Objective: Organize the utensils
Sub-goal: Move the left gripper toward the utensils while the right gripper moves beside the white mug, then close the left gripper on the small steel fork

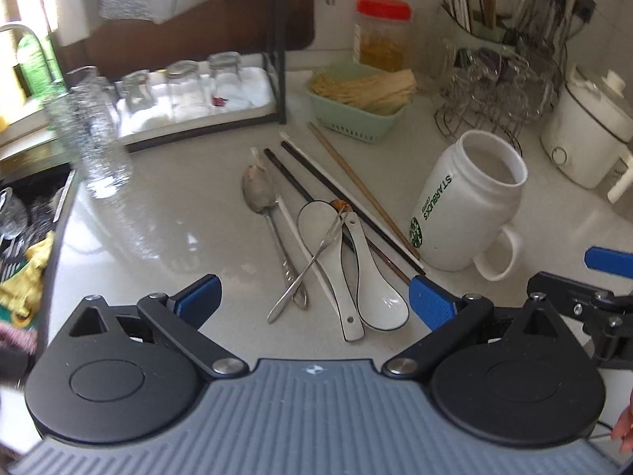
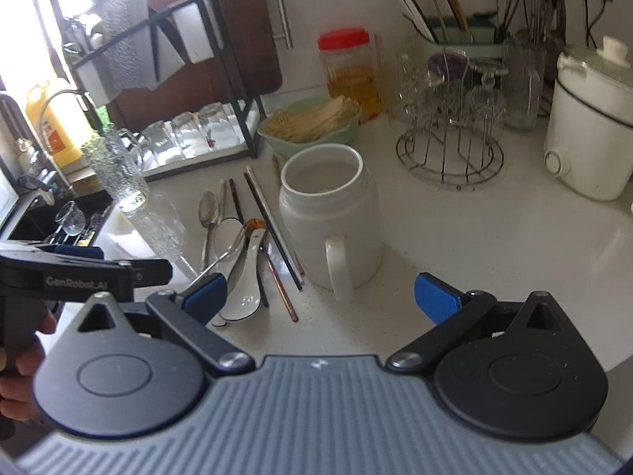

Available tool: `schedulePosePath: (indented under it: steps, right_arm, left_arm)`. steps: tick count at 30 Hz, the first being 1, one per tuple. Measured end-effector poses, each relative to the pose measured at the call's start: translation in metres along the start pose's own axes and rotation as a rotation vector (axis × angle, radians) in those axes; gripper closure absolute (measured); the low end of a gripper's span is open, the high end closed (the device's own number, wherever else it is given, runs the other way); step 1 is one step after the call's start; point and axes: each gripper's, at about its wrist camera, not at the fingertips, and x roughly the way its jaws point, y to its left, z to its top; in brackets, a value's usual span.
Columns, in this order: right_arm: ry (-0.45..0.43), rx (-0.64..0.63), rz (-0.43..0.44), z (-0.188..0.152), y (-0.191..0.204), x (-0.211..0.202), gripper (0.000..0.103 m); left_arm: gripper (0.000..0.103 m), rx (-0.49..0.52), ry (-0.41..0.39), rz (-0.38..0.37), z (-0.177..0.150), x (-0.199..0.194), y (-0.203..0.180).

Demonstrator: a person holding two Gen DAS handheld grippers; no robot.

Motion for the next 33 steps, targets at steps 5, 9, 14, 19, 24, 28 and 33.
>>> schedulePosePath:
  steps: [5, 9, 14, 19, 24, 28, 33]
  right_arm:
    - [0.022, -0.001, -0.022, 0.016, 0.004, 0.020, 0.000]
    - [0.017, 0.010, -0.049, 0.033, 0.008, 0.037, 0.000]
    - [0.029, 0.006, -0.072, 0.047, 0.014, 0.058, 0.003]
    - [0.047, -0.025, -0.080, 0.049, 0.025, 0.072, 0.005]
    - [0.058, -0.033, -0.149, 0.047, 0.032, 0.085, 0.005]
    - [0.062, -0.025, -0.182, 0.048, 0.032, 0.090, 0.011]
    - [0.062, -0.012, -0.187, 0.048, 0.029, 0.089, 0.016]
  left_arm:
    - [0.002, 0.062, 0.012, -0.044, 0.014, 0.031, 0.007]
    - [0.004, 0.110, 0.018, -0.056, 0.027, 0.054, 0.012]
    - [0.014, 0.155, 0.049, -0.118, 0.038, 0.078, 0.013]
    - [0.023, 0.216, 0.067, -0.174, 0.045, 0.093, 0.010]
    - [0.036, 0.283, 0.079, -0.213, 0.052, 0.102, 0.007]
    - [0.049, 0.326, 0.096, -0.249, 0.056, 0.111, 0.005]
    - [0.061, 0.379, 0.113, -0.281, 0.058, 0.120, -0.001]
